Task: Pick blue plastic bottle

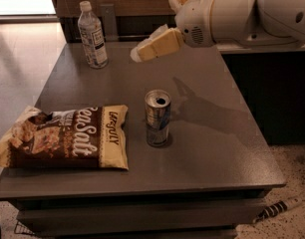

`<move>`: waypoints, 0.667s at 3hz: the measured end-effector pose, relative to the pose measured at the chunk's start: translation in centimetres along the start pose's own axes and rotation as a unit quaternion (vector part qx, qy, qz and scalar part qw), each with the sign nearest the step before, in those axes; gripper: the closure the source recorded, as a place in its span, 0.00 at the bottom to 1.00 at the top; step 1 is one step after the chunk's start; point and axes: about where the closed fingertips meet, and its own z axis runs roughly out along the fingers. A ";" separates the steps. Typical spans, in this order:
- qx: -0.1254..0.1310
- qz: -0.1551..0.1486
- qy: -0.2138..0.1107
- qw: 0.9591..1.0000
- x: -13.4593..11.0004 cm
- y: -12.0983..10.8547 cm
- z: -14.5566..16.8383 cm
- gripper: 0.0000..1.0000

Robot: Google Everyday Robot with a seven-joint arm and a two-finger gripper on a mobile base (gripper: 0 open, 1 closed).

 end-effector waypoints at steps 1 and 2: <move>0.002 0.017 -0.017 1.000 1.4 -2.3 2.4 0.00; 0.008 0.039 -0.036 0.999 2.9 -5.0 6.5 0.00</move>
Offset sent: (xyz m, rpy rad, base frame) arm 0.1475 0.0487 -0.0648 0.1874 0.0484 -0.0454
